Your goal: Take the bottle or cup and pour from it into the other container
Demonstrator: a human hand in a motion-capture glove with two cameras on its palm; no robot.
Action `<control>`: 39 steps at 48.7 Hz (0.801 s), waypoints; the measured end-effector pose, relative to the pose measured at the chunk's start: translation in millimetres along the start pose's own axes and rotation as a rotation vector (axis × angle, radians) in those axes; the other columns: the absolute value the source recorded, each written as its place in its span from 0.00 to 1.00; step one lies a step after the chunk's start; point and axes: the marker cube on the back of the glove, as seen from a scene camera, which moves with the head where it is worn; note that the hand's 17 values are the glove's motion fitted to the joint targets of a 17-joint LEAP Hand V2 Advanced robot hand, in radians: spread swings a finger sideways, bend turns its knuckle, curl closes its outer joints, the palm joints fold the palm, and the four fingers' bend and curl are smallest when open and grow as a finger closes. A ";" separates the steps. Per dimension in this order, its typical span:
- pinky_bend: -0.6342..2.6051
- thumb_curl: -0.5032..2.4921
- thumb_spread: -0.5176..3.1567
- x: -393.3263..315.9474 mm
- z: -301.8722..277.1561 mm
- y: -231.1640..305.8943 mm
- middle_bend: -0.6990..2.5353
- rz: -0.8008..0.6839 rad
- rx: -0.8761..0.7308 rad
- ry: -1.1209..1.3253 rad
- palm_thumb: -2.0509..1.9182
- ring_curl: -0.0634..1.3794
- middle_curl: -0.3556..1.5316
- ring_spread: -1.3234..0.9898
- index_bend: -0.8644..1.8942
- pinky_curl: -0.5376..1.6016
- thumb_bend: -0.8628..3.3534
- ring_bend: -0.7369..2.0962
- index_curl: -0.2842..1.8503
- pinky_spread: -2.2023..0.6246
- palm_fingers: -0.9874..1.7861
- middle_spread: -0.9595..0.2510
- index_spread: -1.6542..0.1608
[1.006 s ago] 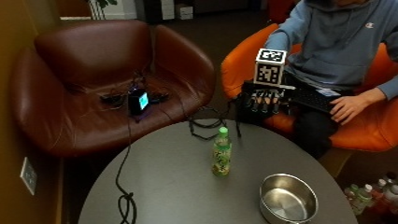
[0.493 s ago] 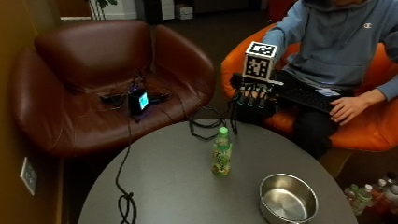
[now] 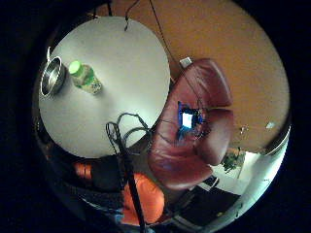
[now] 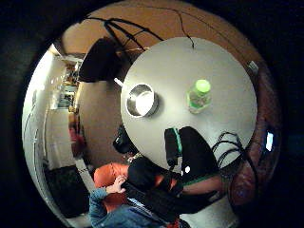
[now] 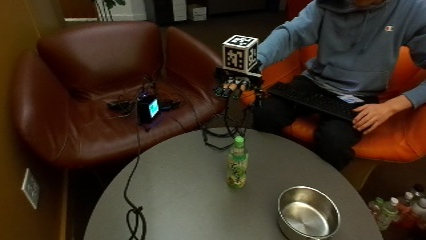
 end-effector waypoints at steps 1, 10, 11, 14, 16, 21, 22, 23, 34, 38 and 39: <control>0.34 0.28 0.45 9.5 7.7 9.0 0.27 0.001 -0.003 -0.027 0.67 0.21 0.31 0.54 0.37 0.40 0.20 0.39 0.26 0.85 0.35 0.70 0.68; 0.34 0.28 0.43 50.3 39.0 12.9 0.27 0.024 0.020 -0.188 0.67 0.22 0.32 0.54 0.37 0.40 0.20 0.39 0.25 0.85 0.36 0.70 0.68; 0.34 0.28 0.43 53.5 43.2 12.5 0.27 0.026 0.020 -0.205 0.67 0.22 0.32 0.54 0.37 0.40 0.20 0.39 0.25 0.85 0.36 0.70 0.68; 0.34 0.28 0.43 61.6 56.5 10.6 0.27 0.031 0.010 -0.255 0.67 0.22 0.32 0.54 0.37 0.40 0.20 0.39 0.25 0.85 0.36 0.70 0.69; 0.34 0.28 0.43 65.3 65.4 8.3 0.27 0.026 0.001 -0.285 0.66 0.22 0.32 0.54 0.37 0.40 0.20 0.39 0.25 0.85 0.36 0.70 0.69; 0.34 0.28 0.42 72.5 87.7 1.9 0.27 0.008 -0.021 -0.340 0.66 0.22 0.33 0.54 0.37 0.40 0.20 0.39 0.25 0.85 0.36 0.70 0.69; 0.34 0.28 0.42 73.1 92.3 -0.5 0.27 0.004 -0.025 -0.353 0.66 0.22 0.33 0.54 0.37 0.40 0.20 0.39 0.25 0.85 0.36 0.70 0.69; 0.34 0.28 0.42 73.1 96.4 -3.8 0.27 -0.001 -0.030 -0.367 0.66 0.22 0.33 0.54 0.37 0.41 0.20 0.39 0.25 0.85 0.36 0.70 0.69; 0.34 0.28 0.40 75.4 129.3 -25.0 0.27 -0.085 -0.197 -0.461 0.66 0.23 0.34 0.53 0.37 0.41 0.20 0.38 0.25 0.85 0.37 0.66 0.68; 0.34 0.28 0.40 73.3 142.0 -35.5 0.27 -0.103 -0.217 -0.579 0.66 0.23 0.34 0.53 0.37 0.41 0.20 0.38 0.26 0.85 0.38 0.64 0.68; 0.34 0.28 0.40 72.3 145.7 -38.1 0.27 -0.105 -0.221 -0.609 0.66 0.23 0.34 0.53 0.37 0.41 0.20 0.38 0.25 0.85 0.38 0.64 0.68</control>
